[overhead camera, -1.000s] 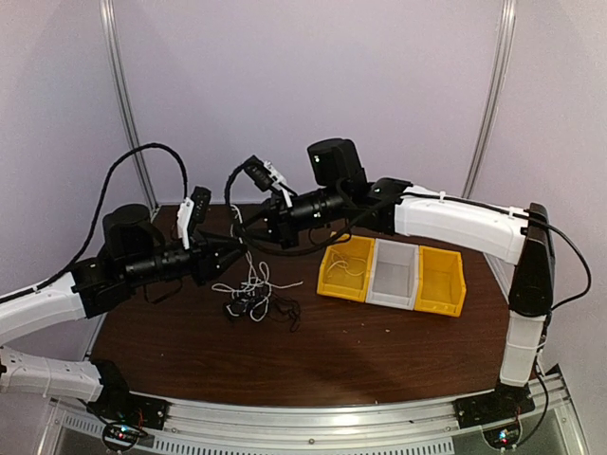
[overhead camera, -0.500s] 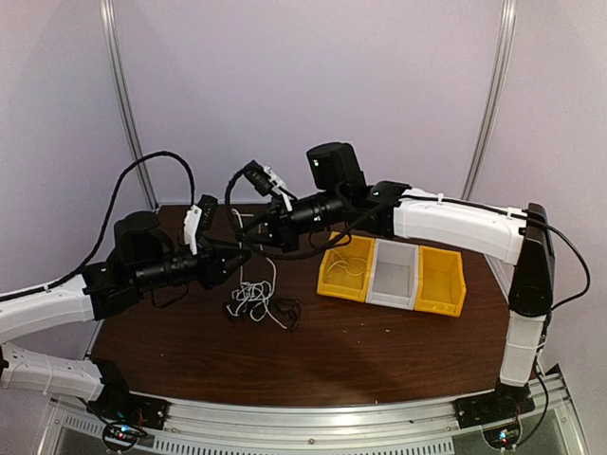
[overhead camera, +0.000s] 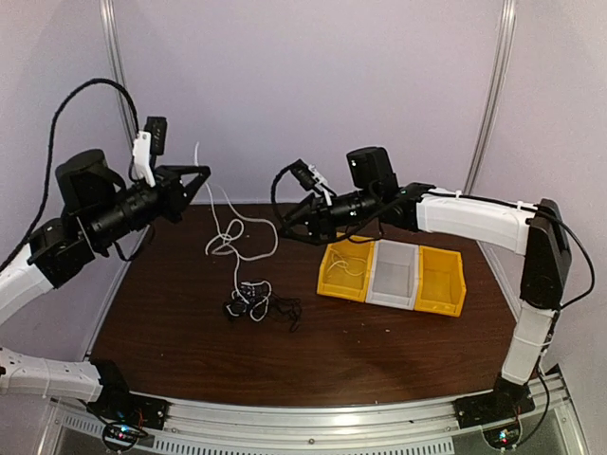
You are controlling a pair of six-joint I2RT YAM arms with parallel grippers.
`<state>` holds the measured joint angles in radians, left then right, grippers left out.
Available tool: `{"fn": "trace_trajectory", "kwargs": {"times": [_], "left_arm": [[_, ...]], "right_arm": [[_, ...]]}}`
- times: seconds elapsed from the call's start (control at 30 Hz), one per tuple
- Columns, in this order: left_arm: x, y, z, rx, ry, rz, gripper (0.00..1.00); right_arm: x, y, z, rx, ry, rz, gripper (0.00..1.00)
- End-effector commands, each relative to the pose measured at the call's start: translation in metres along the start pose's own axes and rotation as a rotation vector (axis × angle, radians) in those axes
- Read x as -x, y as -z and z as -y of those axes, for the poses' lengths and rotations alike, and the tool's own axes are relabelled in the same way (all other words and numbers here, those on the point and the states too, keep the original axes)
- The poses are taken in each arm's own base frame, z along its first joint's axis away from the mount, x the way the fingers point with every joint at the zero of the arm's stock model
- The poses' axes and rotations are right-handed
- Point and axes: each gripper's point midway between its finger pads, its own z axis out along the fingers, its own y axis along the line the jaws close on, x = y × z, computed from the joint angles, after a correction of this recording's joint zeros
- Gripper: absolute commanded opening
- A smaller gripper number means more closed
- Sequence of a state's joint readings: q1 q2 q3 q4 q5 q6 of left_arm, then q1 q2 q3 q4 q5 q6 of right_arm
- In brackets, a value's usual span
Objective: Untangle the cables
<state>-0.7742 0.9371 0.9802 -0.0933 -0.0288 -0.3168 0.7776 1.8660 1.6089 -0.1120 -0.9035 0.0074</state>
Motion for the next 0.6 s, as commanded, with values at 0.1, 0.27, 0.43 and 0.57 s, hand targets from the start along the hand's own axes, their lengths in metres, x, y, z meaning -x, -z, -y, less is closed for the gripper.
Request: {"fn": "trace_trajectory", "kwargs": {"times": [0.1, 0.27, 0.43, 0.57], "left_arm": [[0.143, 0.045, -0.009, 0.168, -0.112, 0.264, 0.0], [0.202, 0.055, -0.007, 0.218, -0.155, 0.345, 0.0], [0.2, 0.038, -0.005, 0.206, -0.163, 0.319, 0.0], [0.172, 0.016, -0.003, 0.172, -0.145, 0.262, 0.0]], "right_arm": [[-0.07, -0.002, 0.031, -0.068, 0.035, -0.1, 0.75], [-0.068, -0.015, 0.03, -0.006, 0.004, -0.121, 0.78], [-0.024, 0.006, 0.008, 0.005, 0.083, -0.057, 0.79], [0.0, 0.032, -0.01, -0.021, 0.146, -0.029, 0.79]]}}
